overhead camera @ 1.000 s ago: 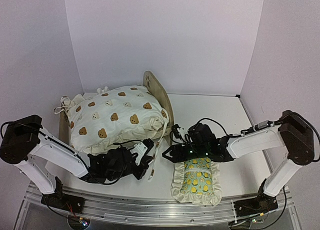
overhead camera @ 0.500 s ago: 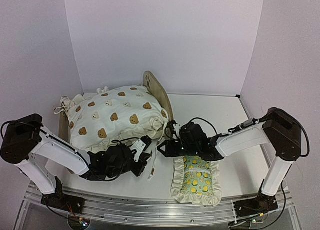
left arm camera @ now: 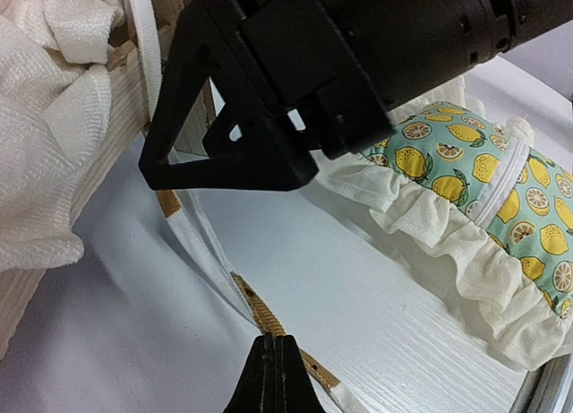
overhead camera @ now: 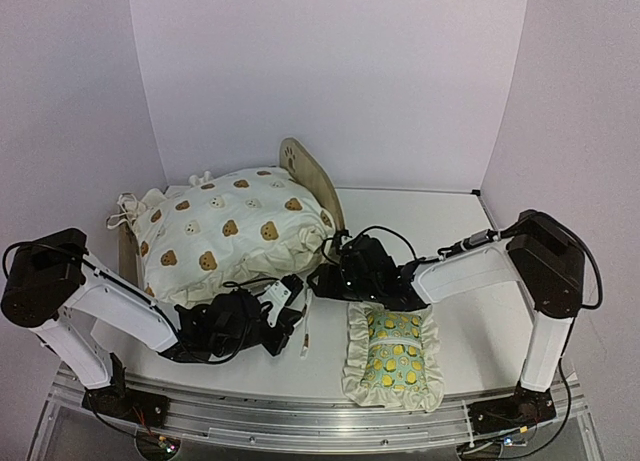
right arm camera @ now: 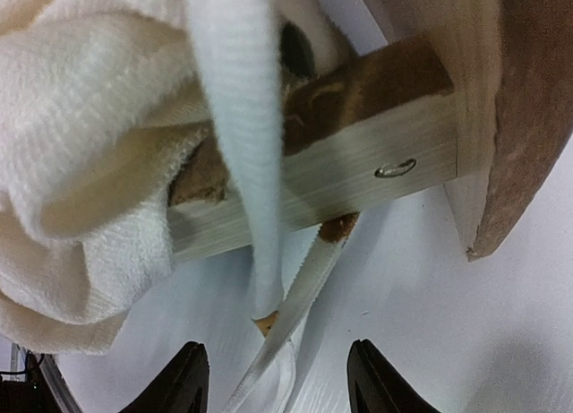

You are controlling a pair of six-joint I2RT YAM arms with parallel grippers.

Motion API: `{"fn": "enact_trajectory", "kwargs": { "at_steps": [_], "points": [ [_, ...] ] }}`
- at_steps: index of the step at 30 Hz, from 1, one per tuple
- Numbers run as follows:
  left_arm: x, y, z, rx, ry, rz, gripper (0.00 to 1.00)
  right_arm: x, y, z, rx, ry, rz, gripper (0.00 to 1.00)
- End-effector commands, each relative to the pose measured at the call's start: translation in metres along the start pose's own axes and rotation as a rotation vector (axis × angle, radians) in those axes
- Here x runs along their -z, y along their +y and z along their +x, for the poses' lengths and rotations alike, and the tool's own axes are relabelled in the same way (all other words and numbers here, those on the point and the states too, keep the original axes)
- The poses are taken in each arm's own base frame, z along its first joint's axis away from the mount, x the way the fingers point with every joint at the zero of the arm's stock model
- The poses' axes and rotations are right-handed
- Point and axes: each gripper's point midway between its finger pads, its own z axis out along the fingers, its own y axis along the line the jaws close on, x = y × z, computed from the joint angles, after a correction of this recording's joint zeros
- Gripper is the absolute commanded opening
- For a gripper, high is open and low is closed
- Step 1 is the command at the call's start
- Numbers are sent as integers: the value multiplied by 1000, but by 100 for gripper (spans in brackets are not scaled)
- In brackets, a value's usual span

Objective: Set up the pet bed

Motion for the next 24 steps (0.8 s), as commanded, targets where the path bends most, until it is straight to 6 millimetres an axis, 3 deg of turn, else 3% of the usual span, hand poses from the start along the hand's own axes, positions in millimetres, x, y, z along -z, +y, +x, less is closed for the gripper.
{"fn": "enact_trajectory", "kwargs": {
  "at_steps": [1, 6, 18, 24],
  "points": [
    [0, -4, -3, 6, -25, 33, 0, -15, -5, 3, -44, 22, 35, 53],
    [-2, -7, -1, -5, -25, 46, 0, -24, -3, 6, -43, 26, 38, 50],
    [-7, -13, 3, -15, -19, 77, 0, -33, 22, 8, -7, 23, -30, 49],
    [-6, -14, 4, -11, -21, 85, 0, -36, 23, 2, 7, -19, -15, 38]
  ]
}}
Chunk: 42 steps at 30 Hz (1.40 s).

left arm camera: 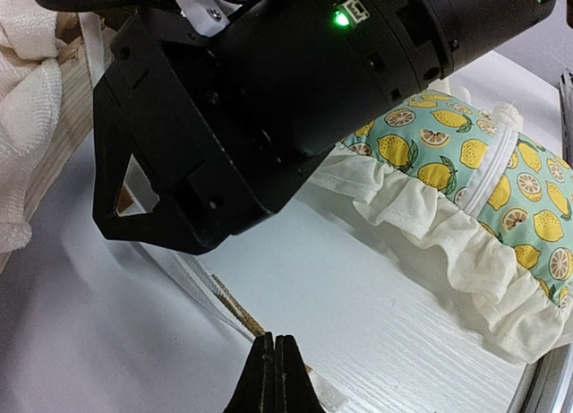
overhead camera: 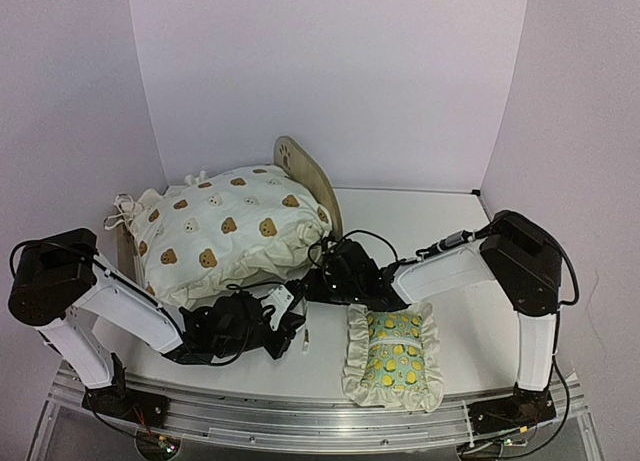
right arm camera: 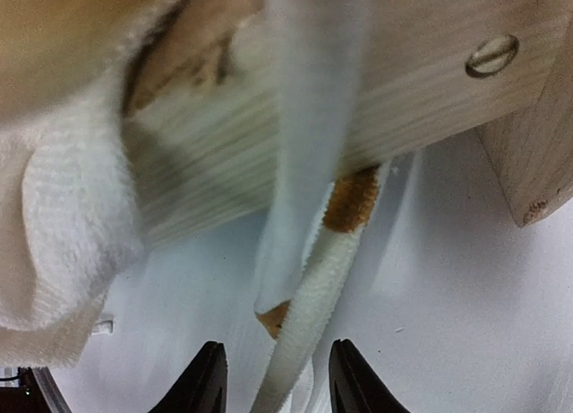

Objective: Set up the pet bed

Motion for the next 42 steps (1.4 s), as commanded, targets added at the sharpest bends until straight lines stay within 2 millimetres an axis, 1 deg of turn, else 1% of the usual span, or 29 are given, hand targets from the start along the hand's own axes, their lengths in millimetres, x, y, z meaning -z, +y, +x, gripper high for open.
{"fn": "enact_trajectory", "kwargs": {
  "at_steps": [1, 3, 5, 9, 10, 13, 16, 18, 19, 22, 25, 30, 32, 34, 35, 36, 37, 38, 39, 40, 42],
  "points": [
    [0, -6, -5, 3, -24, 32, 0, -7, 15, -14, 13, -61, -28, 36],
    [0, -6, -4, 5, -23, 34, 0, -9, 16, -14, 14, -64, -31, 29],
    [0, -6, -4, 6, -22, 37, 0, -10, 13, -14, 16, -71, -24, 20],
    [2, -8, -6, 10, -24, 47, 0, -3, 8, -17, 38, -94, -5, 2],
    [3, -8, -8, 10, -26, 48, 0, -1, 7, -17, 45, -96, -1, 0],
    [6, -10, -15, 5, -30, 59, 0, 11, 4, -17, 74, -97, -2, 0],
    [7, -20, -23, -13, -27, 110, 0, 25, 6, -10, 118, -69, -36, 0],
    [7, -28, -25, -19, -16, 145, 1, 33, 11, -4, 138, -39, -77, 0],
    [7, -30, -25, -18, -10, 155, 6, 36, 13, 1, 147, -17, -98, 0],
    [9, -34, -26, -3, -7, 168, 26, 48, 16, 12, 159, 32, -147, 0],
    [13, -36, -28, 12, -15, 176, 40, 57, 12, 23, 159, 66, -163, 0],
    [19, -35, -26, 22, 4, 173, 48, 67, 5, 33, 154, 95, -170, 0],
    [23, -33, -25, 31, 5, 166, 53, 67, 3, 36, 152, 101, -166, 0],
    [27, -32, -25, 36, 2, 169, 61, 65, 3, 36, 154, 103, -164, 0],
    [30, -32, -27, 39, -2, 170, 68, 64, 3, 36, 156, 103, -162, 0],
    [33, -31, -29, 45, -6, 170, 77, 62, 3, 36, 158, 106, -159, 0],
    [35, -31, -31, 52, -8, 169, 89, 61, 3, 36, 160, 109, -157, 0],
    [38, -28, -34, 64, -13, 157, 97, 60, 4, 35, 160, 111, -155, 0],
    [42, -23, -37, 86, -16, 132, 99, 59, 5, 35, 161, 118, -157, 0],
    [43, -15, -39, 122, -21, 89, 100, 59, 6, 38, 163, 132, -163, 1],
    [44, 1, -36, 184, -7, 1, 100, 59, 7, 40, 164, 143, -168, 3]
  ]
}}
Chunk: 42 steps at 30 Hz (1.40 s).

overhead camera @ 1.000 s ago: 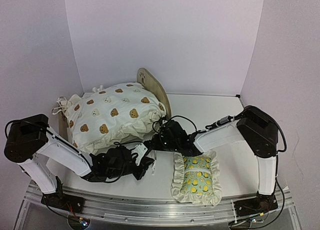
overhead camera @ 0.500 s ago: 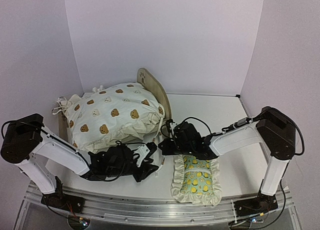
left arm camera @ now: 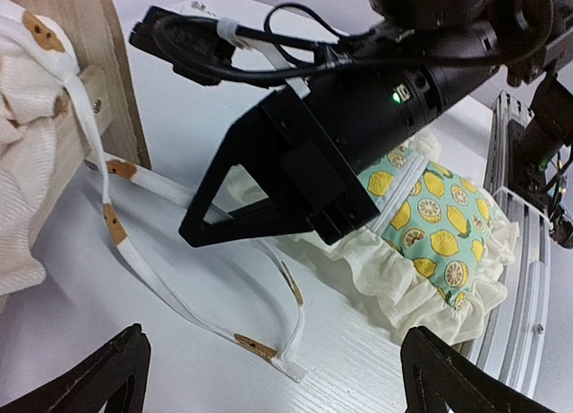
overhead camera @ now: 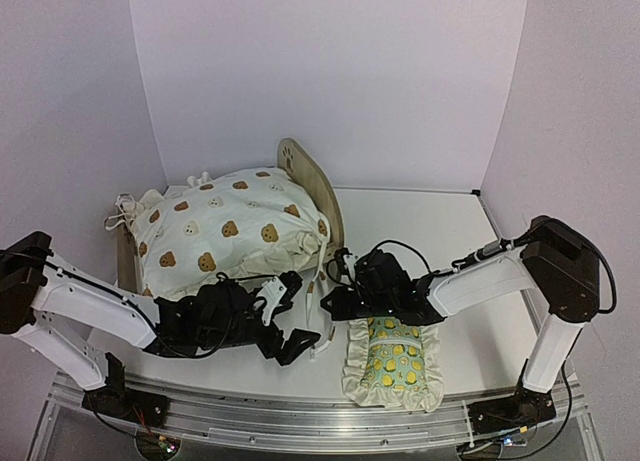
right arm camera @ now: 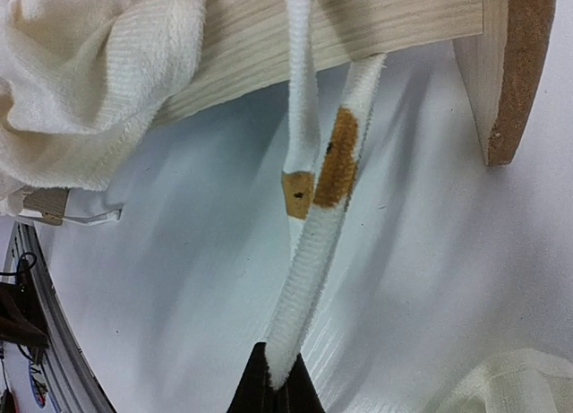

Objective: Set up the pet bed

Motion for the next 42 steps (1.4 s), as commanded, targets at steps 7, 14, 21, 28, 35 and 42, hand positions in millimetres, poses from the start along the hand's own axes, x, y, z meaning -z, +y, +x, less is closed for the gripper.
{"fn": "enact_trajectory", "kwargs": {
  "at_steps": [7, 14, 21, 28, 35, 42],
  "points": [
    [-6, 41, 21, 212, 142, -281, 97, 6, 15, 18, 8, 91, -77, 22],
    [-23, 26, 34, 225, 200, -205, 76, 3, -2, 37, -11, 130, -34, 18],
    [-41, 16, 50, 228, 273, -169, 72, 1, -14, 52, -32, 163, -9, 16],
    [-62, 7, 64, 198, 346, -155, 64, 5, -32, 59, -32, 157, 59, 25],
    [-65, 18, 83, 153, 416, -294, 49, 17, -24, 44, -5, 115, 49, 29],
    [-62, 9, 95, 154, 471, -285, 49, 9, -18, 40, -16, 116, 42, 40]
  ]
}}
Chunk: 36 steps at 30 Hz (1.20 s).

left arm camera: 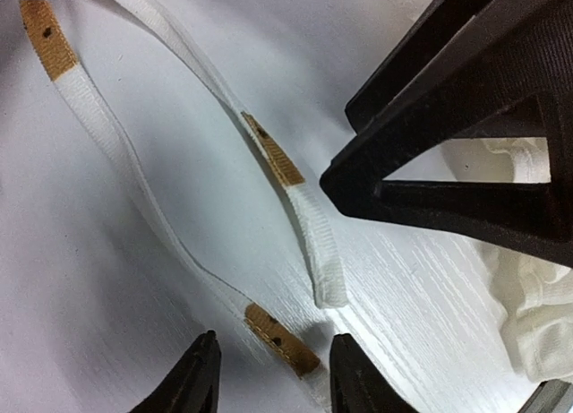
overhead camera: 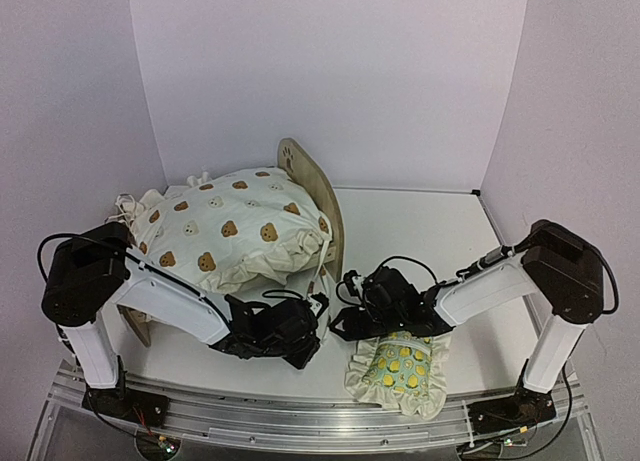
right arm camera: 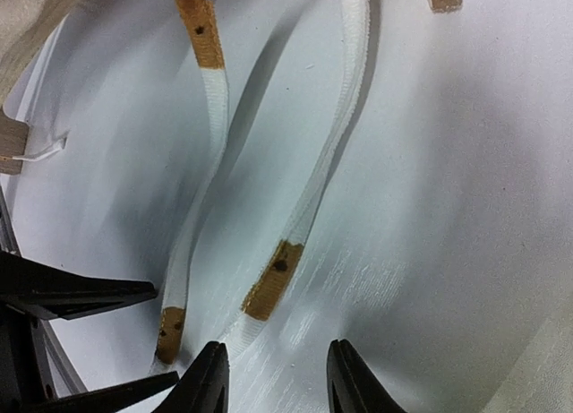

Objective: Set up the pet bed

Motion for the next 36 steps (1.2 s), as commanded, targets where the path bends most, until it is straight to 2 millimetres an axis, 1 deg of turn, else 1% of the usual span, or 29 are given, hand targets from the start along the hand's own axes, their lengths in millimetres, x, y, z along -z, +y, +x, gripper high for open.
{"fn": "enact_trajectory", "kwargs": {
  "at_steps": [1, 3, 4, 5, 6, 7, 9, 10, 12, 14, 16, 19, 21, 24, 28, 31, 34, 36],
  "points": [
    [4, -7, 7, -6, 37, -17, 54, -1, 14, -12, -3, -17, -24, 40],
    [10, -14, 8, -16, 32, -4, 61, -6, 18, -12, -15, -4, -37, 41],
    [12, -17, 9, -19, 33, 3, 62, -8, 19, -13, -20, -3, -38, 41],
    [15, -19, 8, -19, 31, 9, 63, -10, 19, -13, -25, 0, -39, 41],
    [17, -22, 9, -21, 31, 16, 60, -12, 20, -13, -28, 4, -41, 41],
    [18, -22, 11, -23, 35, 18, 56, -13, 21, -13, -30, 6, -43, 41],
    [16, -16, 17, -24, 42, -2, 40, -13, 20, -15, -31, -1, -39, 41],
    [14, -12, 20, -27, 45, -19, 35, -12, 20, -16, -30, -5, -38, 41],
    [9, -7, 26, -39, 52, -42, 28, -7, 21, -19, -21, -22, -33, 42],
    [5, -7, 27, -53, 52, -42, 23, -2, 20, -22, -13, -32, -26, 42],
    [2, -8, 28, -65, 50, -43, 12, 5, 19, -26, 0, -53, -10, 42],
    [3, -6, 23, -72, 40, -58, 0, 17, 16, -31, 16, -79, 12, 43],
    [9, -7, 16, -75, 27, -58, 0, 26, 14, -33, 25, -101, 25, 44],
    [26, -15, -2, -76, -12, -20, 0, 42, 10, -37, 37, -139, 44, 46],
    [52, -40, -36, -81, -89, 99, 0, 69, 5, -45, 61, -202, 72, 49],
    [65, -61, -58, -90, -134, 184, 0, 90, 0, -50, 82, -251, 101, 51],
    [68, -79, -76, -104, -171, 244, 0, 108, -7, -53, 95, -292, 136, 54],
    [61, -89, -84, -121, -182, 260, 0, 120, -12, -55, 101, -319, 157, 54]
  ]
}}
